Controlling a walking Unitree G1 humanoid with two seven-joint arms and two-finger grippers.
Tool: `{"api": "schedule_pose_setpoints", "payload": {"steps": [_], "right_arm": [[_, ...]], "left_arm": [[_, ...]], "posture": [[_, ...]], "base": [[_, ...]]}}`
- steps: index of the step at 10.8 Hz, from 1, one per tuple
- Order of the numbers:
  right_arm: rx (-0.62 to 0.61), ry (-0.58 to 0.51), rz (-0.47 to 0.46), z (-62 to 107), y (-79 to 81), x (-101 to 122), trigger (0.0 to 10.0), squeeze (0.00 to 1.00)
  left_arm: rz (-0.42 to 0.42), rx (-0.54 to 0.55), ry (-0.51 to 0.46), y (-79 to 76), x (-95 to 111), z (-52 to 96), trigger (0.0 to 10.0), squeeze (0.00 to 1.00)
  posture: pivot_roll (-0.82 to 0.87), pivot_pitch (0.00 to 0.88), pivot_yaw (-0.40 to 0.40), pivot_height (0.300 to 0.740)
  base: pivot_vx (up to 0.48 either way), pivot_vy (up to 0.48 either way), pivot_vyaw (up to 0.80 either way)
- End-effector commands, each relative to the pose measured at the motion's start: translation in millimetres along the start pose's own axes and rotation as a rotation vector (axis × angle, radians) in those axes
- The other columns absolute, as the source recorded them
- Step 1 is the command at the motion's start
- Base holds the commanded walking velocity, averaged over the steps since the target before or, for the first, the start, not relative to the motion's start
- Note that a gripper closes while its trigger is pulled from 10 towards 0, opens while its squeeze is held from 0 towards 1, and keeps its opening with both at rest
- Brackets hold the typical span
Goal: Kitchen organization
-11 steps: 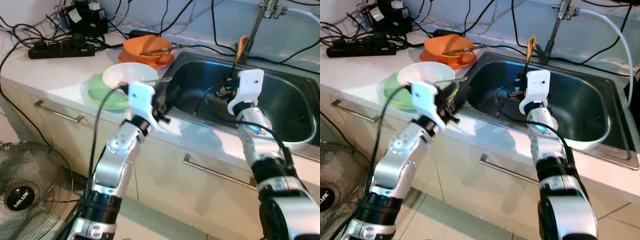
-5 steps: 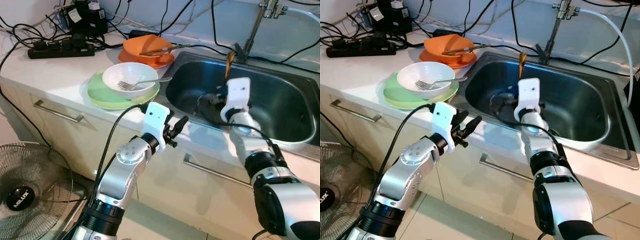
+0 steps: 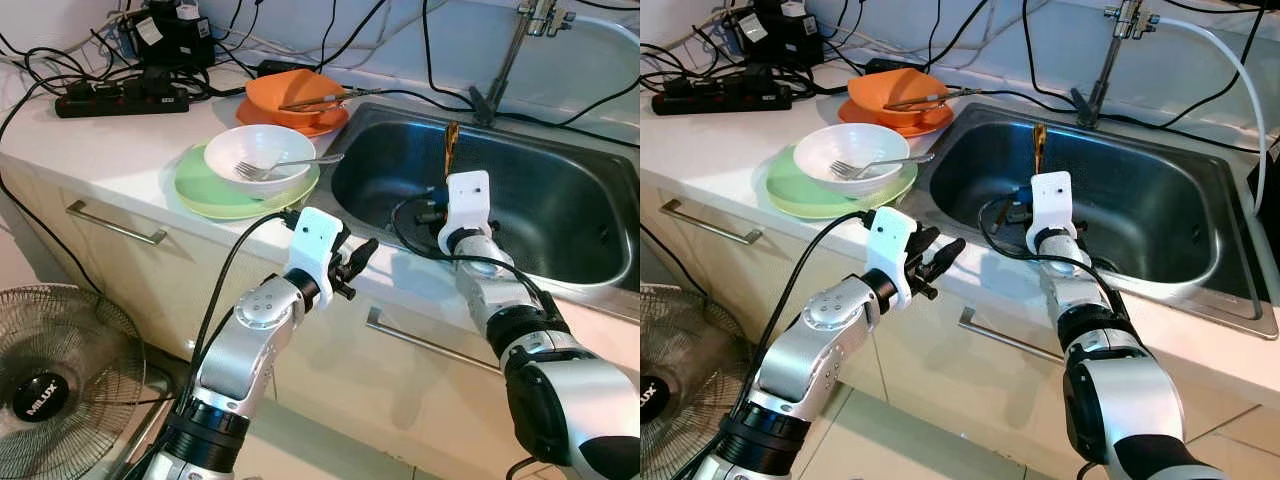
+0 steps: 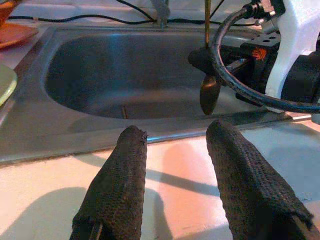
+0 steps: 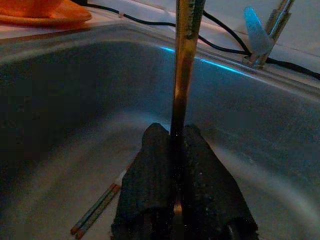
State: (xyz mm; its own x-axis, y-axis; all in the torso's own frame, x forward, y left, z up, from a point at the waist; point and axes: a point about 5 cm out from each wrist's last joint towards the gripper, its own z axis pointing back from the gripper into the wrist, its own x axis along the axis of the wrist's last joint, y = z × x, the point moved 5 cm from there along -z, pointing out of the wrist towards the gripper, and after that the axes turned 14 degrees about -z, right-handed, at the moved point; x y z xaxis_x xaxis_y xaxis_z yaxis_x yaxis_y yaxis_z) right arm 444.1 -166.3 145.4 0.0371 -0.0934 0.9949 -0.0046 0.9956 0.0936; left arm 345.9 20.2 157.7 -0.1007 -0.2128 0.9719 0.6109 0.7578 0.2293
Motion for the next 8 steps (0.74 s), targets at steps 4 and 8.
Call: {"api": "schedule_pose_setpoints", "payload": {"steps": [4, 8], "right_arm": [[0.002, 0.012, 0.013, -2.4, 3.8, 2, 10.0, 0.40], [0.010, -0.037, -0.006, -4.3, 7.2, 13, 10.0, 0.00]], "left_arm": [[-0.013, -0.020, -0.006, -4.9, 5, 0.2, 10.0, 0.00], [-0.016, -0.015, -0.019, -4.3, 8, 0.0, 10.0, 0.00]], "posture": [[0.12, 0.043, -0.044, 0.740], [0.12, 0.046, -0.043, 0.740]], "base": [[0.000, 0.000, 0.00], [0.000, 0.000, 0.00]]}}
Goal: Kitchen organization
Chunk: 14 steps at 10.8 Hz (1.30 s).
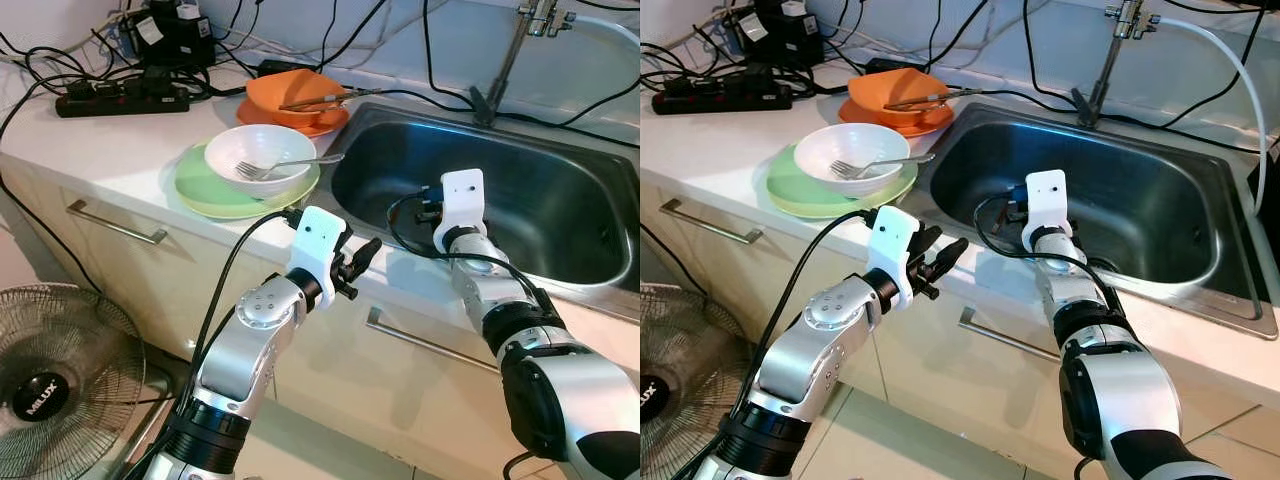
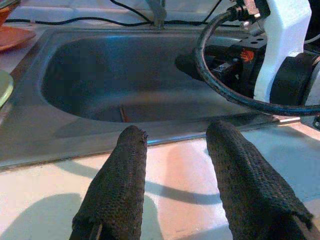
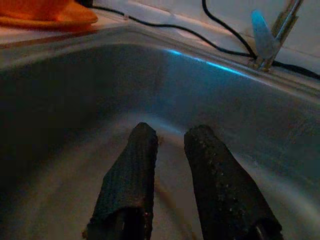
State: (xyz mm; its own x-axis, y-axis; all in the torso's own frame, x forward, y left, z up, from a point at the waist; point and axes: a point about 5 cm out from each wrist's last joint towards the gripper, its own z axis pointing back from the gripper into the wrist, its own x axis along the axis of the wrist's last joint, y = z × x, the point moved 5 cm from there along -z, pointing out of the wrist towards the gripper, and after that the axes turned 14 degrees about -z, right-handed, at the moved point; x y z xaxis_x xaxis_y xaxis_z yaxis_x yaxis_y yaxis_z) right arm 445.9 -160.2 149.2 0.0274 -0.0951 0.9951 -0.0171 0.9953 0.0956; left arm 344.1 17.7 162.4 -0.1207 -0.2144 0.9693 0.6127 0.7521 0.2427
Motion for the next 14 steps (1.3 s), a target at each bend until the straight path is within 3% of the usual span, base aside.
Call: {"api": "schedule_pose_setpoints", "payload": {"steps": [1, 3, 5, 7, 9, 12, 14], "right_arm": [[0.006, -0.070, -0.014, -3.5, 1.9, 19, 10.0, 0.00], [0.064, -0.242, -0.067, -1.6, 11.7, 56, 10.0, 0.00], [0.092, -0.341, -0.082, 11.5, 14.5, 68, 10.0, 0.00], [0.078, -0.340, -0.082, 22.1, 11.6, 56, 10.0, 0.00], [0.069, -0.343, -0.103, 44.2, 7.4, 47, 10.0, 0.00], [0.078, -0.321, -0.086, 54.7, 4.8, 35, 10.0, 0.00], [0.102, -0.290, -0.080, 62.6, 9.6, 27, 10.0, 0.00]], "left_arm": [[-0.025, -0.003, -0.025, -1.3, 7, -0.6, 10.0, 0.00], [-0.091, 0.078, -0.092, 10.0, 19, -1.6, 10.0, 0.00], [-0.168, 0.128, -0.147, 16.8, 30, -1.8, 10.0, 0.00], [-0.208, 0.174, -0.186, 21.8, 38, -2.2, 10.0, 0.00], [-0.282, 0.249, -0.212, 36.4, 41, 0.4, 10.0, 0.00], [-0.294, 0.270, -0.204, 40.6, 36, 4.4, 10.0, 0.00], [-0.357, 0.278, -0.188, 43.4, 30, 7.4, 10.0, 0.00]], "posture": [[0.12, 0.048, -0.042, 0.740], [0.10, 0.053, -0.041, 0.740], [0.08, 0.053, -0.035, 0.740], [0.07, 0.049, -0.029, 0.740], [0.05, 0.042, -0.026, 0.740], [0.04, 0.035, -0.017, 0.740], [0.04, 0.028, -0.014, 0.740]], "base": [[0.000, 0.000, 0.00], [0.000, 0.000, 0.00], [0.000, 0.000, 0.00], [0.000, 0.000, 0.00], [0.000, 0.000, 0.00], [0.000, 0.000, 0.00], [0.000, 0.000, 0.00]]}}
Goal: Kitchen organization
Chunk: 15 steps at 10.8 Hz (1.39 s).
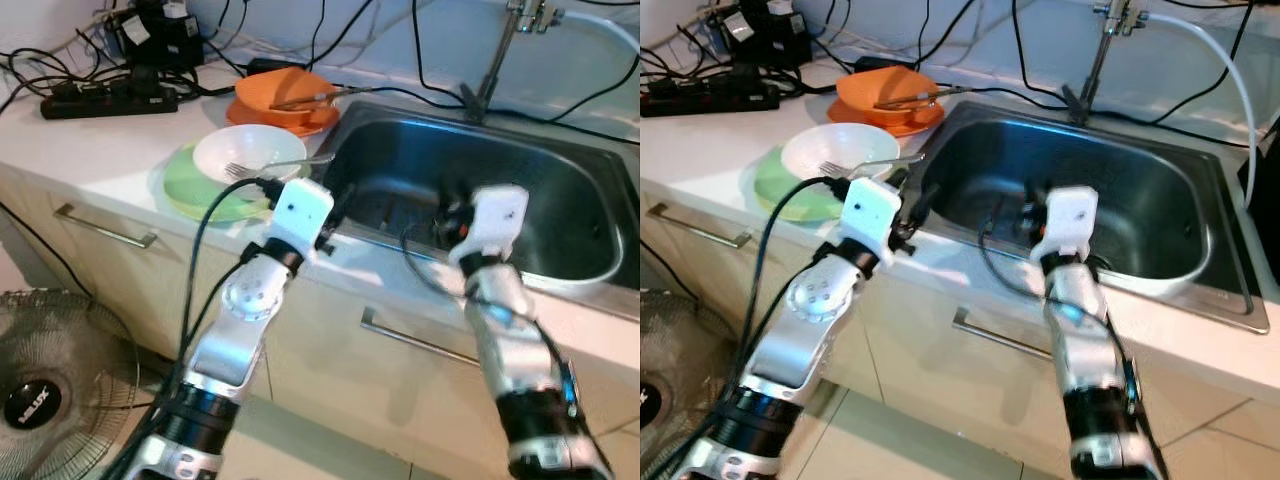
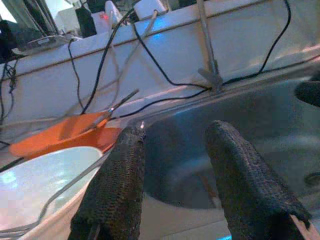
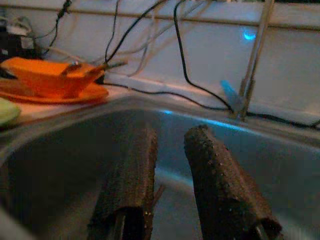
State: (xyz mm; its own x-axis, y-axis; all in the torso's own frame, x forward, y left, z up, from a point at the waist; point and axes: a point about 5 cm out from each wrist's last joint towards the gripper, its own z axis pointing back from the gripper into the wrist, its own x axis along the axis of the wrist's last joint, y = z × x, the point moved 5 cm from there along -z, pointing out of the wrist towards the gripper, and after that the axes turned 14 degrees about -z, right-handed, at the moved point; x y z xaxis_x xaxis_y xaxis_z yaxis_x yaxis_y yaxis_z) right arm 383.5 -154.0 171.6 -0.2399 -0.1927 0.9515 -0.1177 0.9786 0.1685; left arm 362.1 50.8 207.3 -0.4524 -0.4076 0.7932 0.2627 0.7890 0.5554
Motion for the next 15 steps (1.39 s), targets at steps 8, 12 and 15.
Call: {"api": "schedule_pose_setpoints", "payload": {"steps": [8, 12, 15], "right_arm": [[-0.025, 0.045, -0.071, 1.9, 17.4, -13, 10.0, 0.00], [-0.030, 0.043, -0.079, 0.7, 20.2, -12, 10.0, 0.00], [-0.032, 0.043, -0.082, 0.5, 20.2, -12, 10.0, 0.00]], "left_arm": [[-0.452, 0.034, 0.074, 29.1, -8, -38.2, 10.0, 0.00], [-0.481, -0.003, 0.096, 24.5, -16, -50.4, 10.0, 0.00], [-0.512, -0.010, 0.107, 24.1, -18, -58.2, 10.0, 0.00]], "posture": [[0.05, 0.051, -0.011, 0.740], [0.05, 0.057, -0.007, 0.740], [0.05, 0.058, -0.005, 0.740]], "base": [[0.000, 0.000, 0.00], [0.000, 0.000, 0.00], [0.000, 0.000, 0.00]]}}
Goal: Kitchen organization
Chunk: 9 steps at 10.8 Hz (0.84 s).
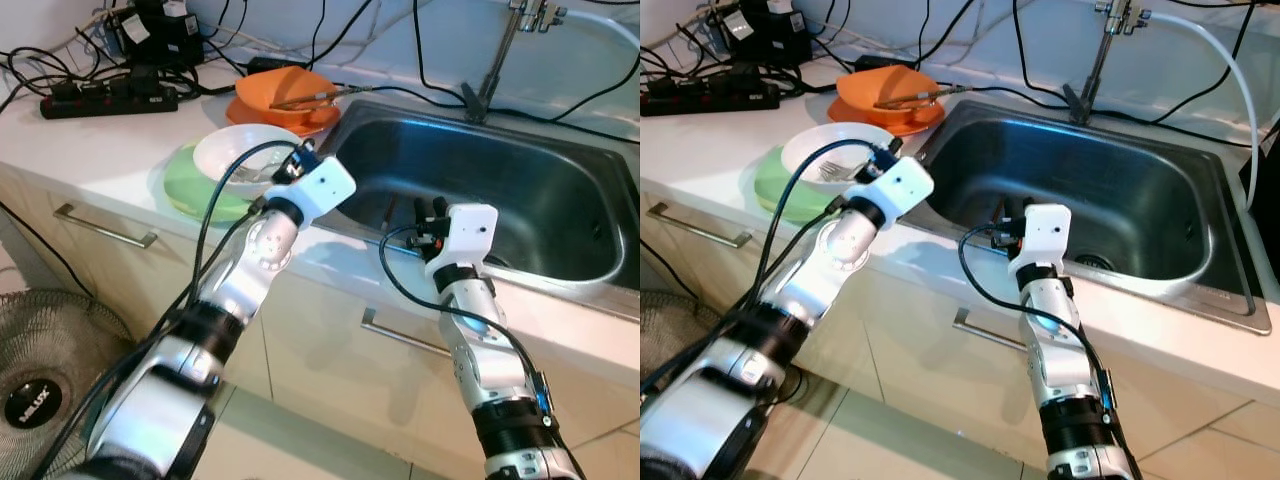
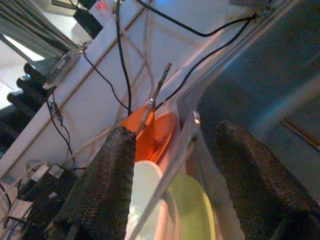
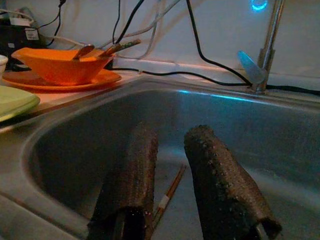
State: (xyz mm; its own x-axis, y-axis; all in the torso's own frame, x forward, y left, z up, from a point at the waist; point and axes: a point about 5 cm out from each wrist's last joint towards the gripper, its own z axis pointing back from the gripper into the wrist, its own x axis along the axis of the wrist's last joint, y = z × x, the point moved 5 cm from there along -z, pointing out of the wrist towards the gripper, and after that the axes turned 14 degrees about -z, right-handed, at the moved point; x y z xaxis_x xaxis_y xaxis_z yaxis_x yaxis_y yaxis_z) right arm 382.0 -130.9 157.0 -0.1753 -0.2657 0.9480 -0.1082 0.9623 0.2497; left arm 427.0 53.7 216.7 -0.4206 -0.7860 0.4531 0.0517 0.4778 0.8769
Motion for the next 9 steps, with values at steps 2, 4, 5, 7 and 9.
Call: {"api": "schedule_pose_setpoints", "payload": {"steps": [2, 4, 5, 7, 9], "right_arm": [[-0.011, -0.016, -0.008, -2.5, -0.6, 6.6, 10.0, 0.00], [-0.013, -0.015, -0.010, -2.3, -0.2, 6.4, 10.0, 0.00], [-0.014, -0.015, -0.010, -2.3, -0.3, 6.4, 10.0, 0.00], [-0.019, -0.016, -0.012, -2.8, -1.2, 6.5, 10.0, 0.00], [-0.018, -0.015, -0.016, -2.8, 0.4, 6.0, 10.0, 0.00]], "left_arm": [[-0.034, 0.009, -0.008, 2.2, 4.2, -6.8, 10.0, 0.00], [-0.048, 0.015, -0.006, 3.4, 3.9, -10.6, 0.0, 0.00], [-0.049, 0.014, -0.006, 3.2, 3.7, -11.0, 0.0, 0.00], [-0.051, 0.009, -0.008, 0.9, 3.3, -12.3, 0.0, 0.00], [-0.050, 0.011, -0.014, 0.0, 4.4, -12.8, 0.0, 0.00]], "posture": [[0.04, 0.058, -0.002, 0.740], [0.04, 0.058, 0.001, 0.740], [0.04, 0.058, 0.001, 0.740], [0.04, 0.059, 0.001, 0.740], [0.04, 0.057, 0.002, 0.740]], "base": [[0.000, 0.000, 0.00], [0.000, 0.000, 0.00], [0.000, 0.000, 0.00], [0.000, 0.000, 0.00], [0.000, 0.000, 0.00]]}}
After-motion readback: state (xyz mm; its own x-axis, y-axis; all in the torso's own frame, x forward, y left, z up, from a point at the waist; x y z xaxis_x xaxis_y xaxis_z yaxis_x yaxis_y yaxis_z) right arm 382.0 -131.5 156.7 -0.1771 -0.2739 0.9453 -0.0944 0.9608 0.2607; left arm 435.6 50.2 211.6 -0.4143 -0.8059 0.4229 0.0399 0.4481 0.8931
